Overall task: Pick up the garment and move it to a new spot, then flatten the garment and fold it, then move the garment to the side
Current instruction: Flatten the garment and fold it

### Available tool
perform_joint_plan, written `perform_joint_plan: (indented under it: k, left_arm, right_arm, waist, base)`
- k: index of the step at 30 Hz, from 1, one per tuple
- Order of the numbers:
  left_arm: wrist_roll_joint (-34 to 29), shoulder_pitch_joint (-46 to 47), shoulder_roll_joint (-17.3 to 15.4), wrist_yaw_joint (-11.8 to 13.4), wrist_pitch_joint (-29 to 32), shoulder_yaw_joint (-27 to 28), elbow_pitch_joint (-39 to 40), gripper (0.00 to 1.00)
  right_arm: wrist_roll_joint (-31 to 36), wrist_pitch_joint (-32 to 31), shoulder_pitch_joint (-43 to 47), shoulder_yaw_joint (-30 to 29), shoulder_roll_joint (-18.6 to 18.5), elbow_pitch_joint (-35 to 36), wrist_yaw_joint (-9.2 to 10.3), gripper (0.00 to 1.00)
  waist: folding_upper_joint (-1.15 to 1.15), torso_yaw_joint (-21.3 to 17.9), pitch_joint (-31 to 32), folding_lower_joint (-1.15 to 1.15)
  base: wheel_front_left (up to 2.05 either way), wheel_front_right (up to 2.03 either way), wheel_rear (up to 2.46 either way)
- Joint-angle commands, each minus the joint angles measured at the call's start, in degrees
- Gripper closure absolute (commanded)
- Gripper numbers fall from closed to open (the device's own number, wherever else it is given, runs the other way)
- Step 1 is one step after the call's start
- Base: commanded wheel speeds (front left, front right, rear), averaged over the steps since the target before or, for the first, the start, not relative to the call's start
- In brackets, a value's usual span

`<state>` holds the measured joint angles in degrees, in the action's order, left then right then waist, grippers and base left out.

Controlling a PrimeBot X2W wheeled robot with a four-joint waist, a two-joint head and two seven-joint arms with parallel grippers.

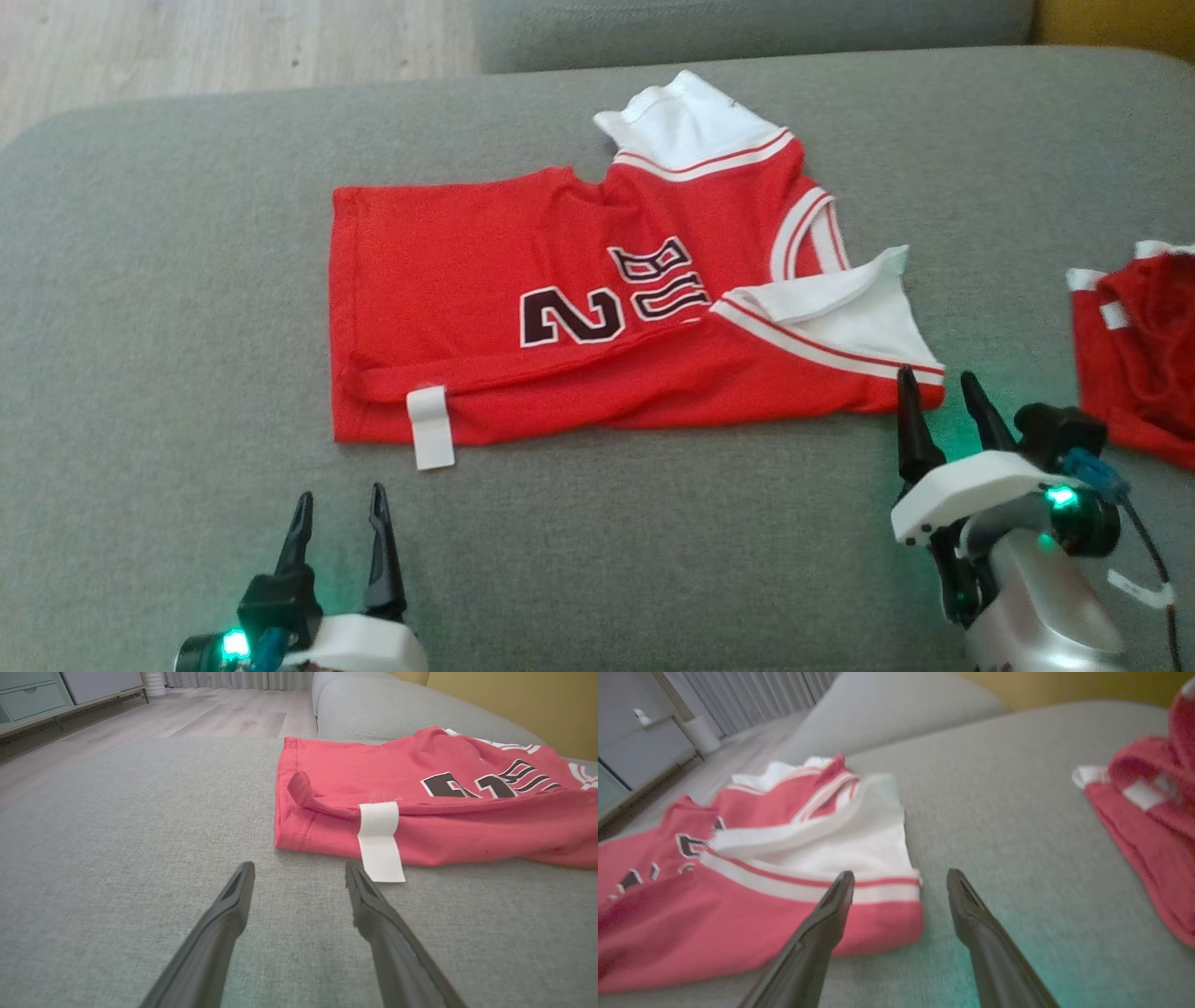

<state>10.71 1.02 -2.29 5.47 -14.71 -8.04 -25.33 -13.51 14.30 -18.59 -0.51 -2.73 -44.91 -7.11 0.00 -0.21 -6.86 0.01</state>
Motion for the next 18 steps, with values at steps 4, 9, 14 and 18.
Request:
perform_joint_plan:
  k: [4, 9, 14, 18]
  left_arm:
    - [0.7, 2.8, -0.6, 0.0, -0.3, 0.4, 1.4, 0.0]
    - [1.7, 2.9, -0.6, 0.2, -0.3, 0.6, 1.5, 0.0]
    - [3.9, 2.9, -0.6, -1.1, -0.3, 1.2, 1.7, 0.0]
    - [5.2, 3.7, -0.6, -2.3, -0.3, 1.0, 1.7, 0.0]
  right_arm:
    - [1.8, 0.7, -4.0, 0.5, -0.2, -6.0, -0.37, 0.0]
    - [1.9, 0.7, -5.0, 2.3, -0.2, -11.7, -0.37, 0.85]
    - [1.4, 0.7, -4.1, 2.1, -0.2, -10.4, -0.37, 1.0]
    - [2.4, 0.7, -2.9, 0.5, -0.2, -7.5, -0.37, 1.0]
  waist:
    - [0.0, 1.9, -1.4, -0.01]
    - [0.0, 2.4, -1.5, -0.01]
    - [0.0, 1.3, -1.2, -0.01]
    - [0.0, -0.5, -1.3, -0.01]
  base:
    - [0.0, 0.0, 0.0]
    - [0.0, 0.0, 0.0]
    - [0.0, 0.0, 0.0]
    - [0.0, 0.0, 0.0]
